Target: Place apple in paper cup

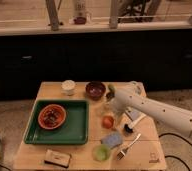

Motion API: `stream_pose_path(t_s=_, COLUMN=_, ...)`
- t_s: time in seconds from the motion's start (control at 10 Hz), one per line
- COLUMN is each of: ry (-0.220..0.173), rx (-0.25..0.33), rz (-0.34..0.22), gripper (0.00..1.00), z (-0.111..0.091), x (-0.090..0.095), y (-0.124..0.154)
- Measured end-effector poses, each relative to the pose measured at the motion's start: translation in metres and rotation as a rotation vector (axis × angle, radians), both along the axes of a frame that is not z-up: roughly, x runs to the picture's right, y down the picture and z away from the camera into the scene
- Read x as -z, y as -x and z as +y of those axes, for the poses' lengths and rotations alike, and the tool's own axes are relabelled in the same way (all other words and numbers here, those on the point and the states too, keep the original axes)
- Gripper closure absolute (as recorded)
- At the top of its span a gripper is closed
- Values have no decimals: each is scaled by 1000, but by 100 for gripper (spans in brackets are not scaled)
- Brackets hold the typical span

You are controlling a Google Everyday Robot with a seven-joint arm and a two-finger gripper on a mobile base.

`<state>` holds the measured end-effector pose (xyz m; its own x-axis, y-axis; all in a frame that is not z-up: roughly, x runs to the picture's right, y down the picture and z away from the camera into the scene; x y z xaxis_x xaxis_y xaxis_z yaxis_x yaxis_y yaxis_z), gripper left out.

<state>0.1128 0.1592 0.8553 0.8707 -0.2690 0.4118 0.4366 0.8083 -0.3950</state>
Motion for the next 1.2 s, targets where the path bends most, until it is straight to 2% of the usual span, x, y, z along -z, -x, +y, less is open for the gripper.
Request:
stream_pose_path(t_s=0.3, ry=10, rx=2, rz=-11, gripper=20, z=2, x=-5, y=-4)
stream_pose_path(t_s=0.6, ry=19, rx=46, rz=-58, gripper=20, z=23, x=12, y=6)
stream_pose_path(t_s=0.8, ry=30, rx=68, rz=-93, gripper=20, z=27, x=14, y=14)
stream_pose_path(t_s=0.9, ry=33, rx=76, rz=-106, gripper=23, z=27, x=13, y=17)
stream_pose_path(t_s=1.2, ry=57, rx=103, rz=-146, gripper=52, z=33, x=10, y=22)
